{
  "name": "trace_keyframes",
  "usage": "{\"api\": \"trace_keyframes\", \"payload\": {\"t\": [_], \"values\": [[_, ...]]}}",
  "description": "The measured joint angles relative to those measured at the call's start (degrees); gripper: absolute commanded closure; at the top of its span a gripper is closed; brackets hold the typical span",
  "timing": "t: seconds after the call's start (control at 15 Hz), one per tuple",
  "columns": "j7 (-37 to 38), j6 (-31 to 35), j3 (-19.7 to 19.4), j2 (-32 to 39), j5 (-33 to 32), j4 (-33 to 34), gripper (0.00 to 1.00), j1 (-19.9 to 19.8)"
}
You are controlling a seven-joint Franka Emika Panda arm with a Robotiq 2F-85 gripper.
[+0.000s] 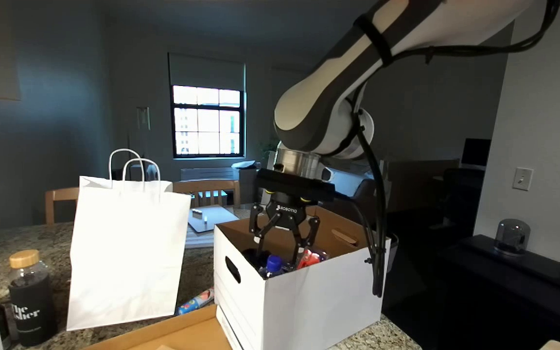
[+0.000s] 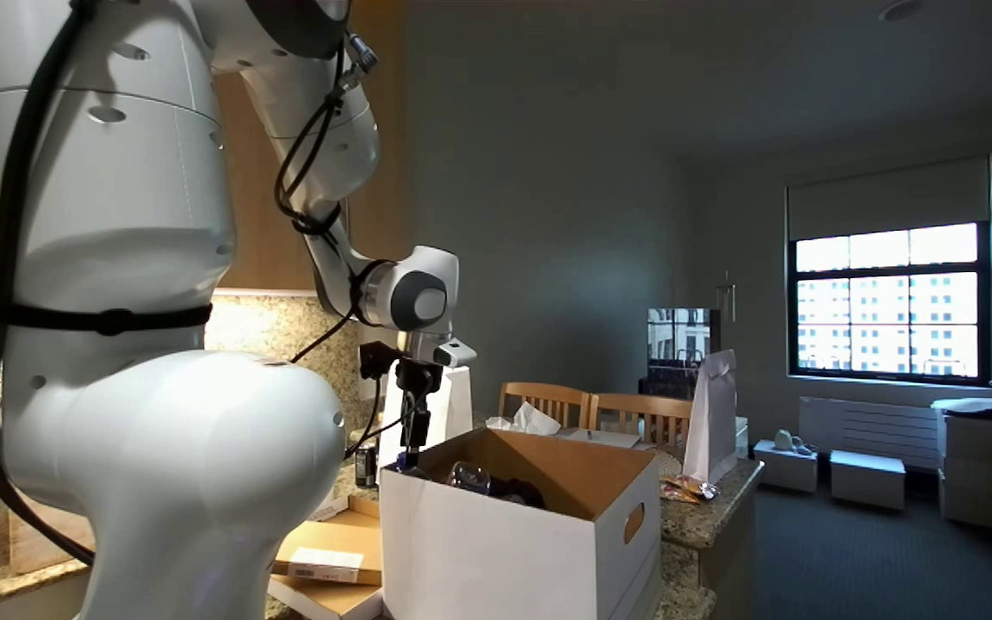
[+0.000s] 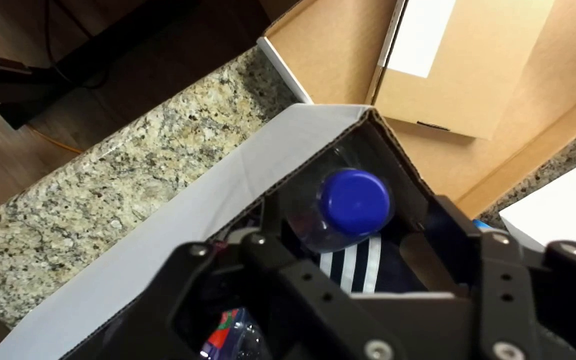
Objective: Remove smaller box and three bottles from the bigger box and you put them on the table
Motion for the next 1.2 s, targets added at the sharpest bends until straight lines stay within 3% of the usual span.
{"api": "trace_keyframes", "payload": {"t": [0.07,0.13,0.27,0.87,1.13,1.2], "values": [[0.0,0.01,-0.03,0.12,0.0,0.11,0.07,0.0],[0.0,0.01,-0.05,0.26,0.0,0.24,0.32,0.0],[0.0,0.01,-0.08,0.59,0.0,0.46,0.32,0.0],[-0.12,0.01,-0.81,3.07,0.05,2.1,0.91,0.0],[-0.16,0.01,-1.14,3.29,0.04,2.33,0.89,0.0],[-0.16,0.01,-1.14,3.29,0.05,2.34,0.67,0.0]]}}
